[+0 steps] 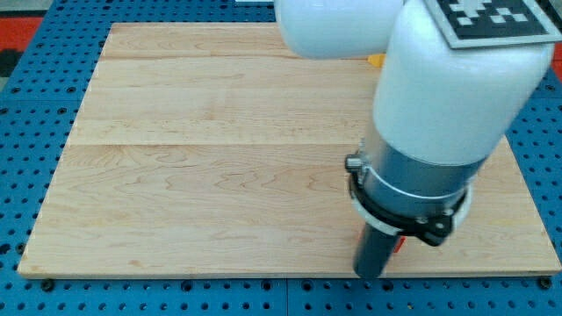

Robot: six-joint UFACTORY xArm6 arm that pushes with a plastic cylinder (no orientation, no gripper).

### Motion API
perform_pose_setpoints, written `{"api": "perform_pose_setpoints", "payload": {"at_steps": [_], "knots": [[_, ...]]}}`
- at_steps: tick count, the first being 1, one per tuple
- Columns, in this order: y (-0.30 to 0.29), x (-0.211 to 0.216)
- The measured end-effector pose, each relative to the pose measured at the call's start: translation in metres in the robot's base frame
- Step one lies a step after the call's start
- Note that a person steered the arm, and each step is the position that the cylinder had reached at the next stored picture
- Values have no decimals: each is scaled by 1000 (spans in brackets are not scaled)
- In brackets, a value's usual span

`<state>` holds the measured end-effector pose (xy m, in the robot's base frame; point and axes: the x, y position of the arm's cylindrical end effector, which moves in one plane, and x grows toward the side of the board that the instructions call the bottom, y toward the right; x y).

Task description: Push the red star to the bottom right of the board

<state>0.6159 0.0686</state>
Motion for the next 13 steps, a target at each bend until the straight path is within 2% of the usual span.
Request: {"api": "perform_pose_setpoints", "payload": {"at_steps": [1, 3, 5, 6, 13], "knots": [[-105, -27], [-52, -47], [12, -40], [25, -39], [41, -39]]}}
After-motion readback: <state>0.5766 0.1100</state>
